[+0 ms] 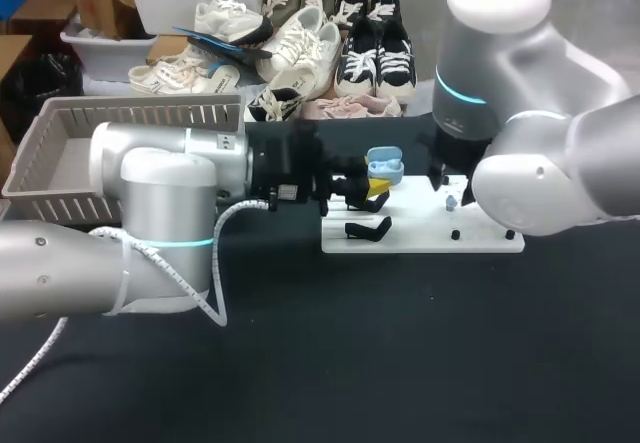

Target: Pick up each earbud case from the left stands, insert the matching earbuds, close the lid, and place the case in the box.

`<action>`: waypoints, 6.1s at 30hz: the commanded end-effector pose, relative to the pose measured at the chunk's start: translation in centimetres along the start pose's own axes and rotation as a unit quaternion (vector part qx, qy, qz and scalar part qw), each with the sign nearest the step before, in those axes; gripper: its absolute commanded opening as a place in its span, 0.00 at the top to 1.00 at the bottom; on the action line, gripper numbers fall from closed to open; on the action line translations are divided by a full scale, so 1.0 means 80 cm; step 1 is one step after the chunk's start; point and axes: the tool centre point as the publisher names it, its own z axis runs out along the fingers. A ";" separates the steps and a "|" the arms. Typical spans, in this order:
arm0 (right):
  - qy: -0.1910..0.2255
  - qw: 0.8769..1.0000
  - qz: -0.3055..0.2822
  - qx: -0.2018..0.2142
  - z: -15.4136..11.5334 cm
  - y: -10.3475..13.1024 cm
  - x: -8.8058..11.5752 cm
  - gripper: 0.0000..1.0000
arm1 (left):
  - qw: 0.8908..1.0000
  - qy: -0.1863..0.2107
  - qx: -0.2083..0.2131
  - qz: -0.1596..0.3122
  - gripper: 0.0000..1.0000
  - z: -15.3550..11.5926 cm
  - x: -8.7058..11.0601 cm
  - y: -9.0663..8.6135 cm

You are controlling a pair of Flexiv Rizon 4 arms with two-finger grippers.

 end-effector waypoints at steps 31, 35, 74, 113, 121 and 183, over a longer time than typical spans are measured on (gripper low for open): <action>-0.016 1.000 -0.004 0.008 0.010 0.001 0.013 0.51 | 1.000 0.001 -0.022 0.000 1.00 -0.019 0.004 -0.010; -0.014 1.000 -0.002 0.008 0.012 0.001 0.013 0.51 | 1.000 0.001 -0.022 0.000 1.00 -0.019 0.004 -0.010; -0.002 1.000 0.011 0.010 0.020 -0.004 0.010 0.77 | 1.000 0.001 -0.022 0.000 1.00 -0.019 0.004 -0.010; -0.006 0.999 -0.039 -0.007 -0.042 -0.036 0.027 1.00 | 1.000 0.001 -0.022 0.000 1.00 -0.019 0.004 -0.010; 0.000 0.989 -0.148 -0.022 -0.081 -0.066 0.039 1.00 | 1.000 0.001 -0.022 0.000 1.00 -0.019 0.004 -0.010; 0.021 0.825 -0.561 -0.064 -0.225 0.023 0.118 1.00 | 1.000 0.001 -0.022 0.000 1.00 -0.019 0.004 -0.010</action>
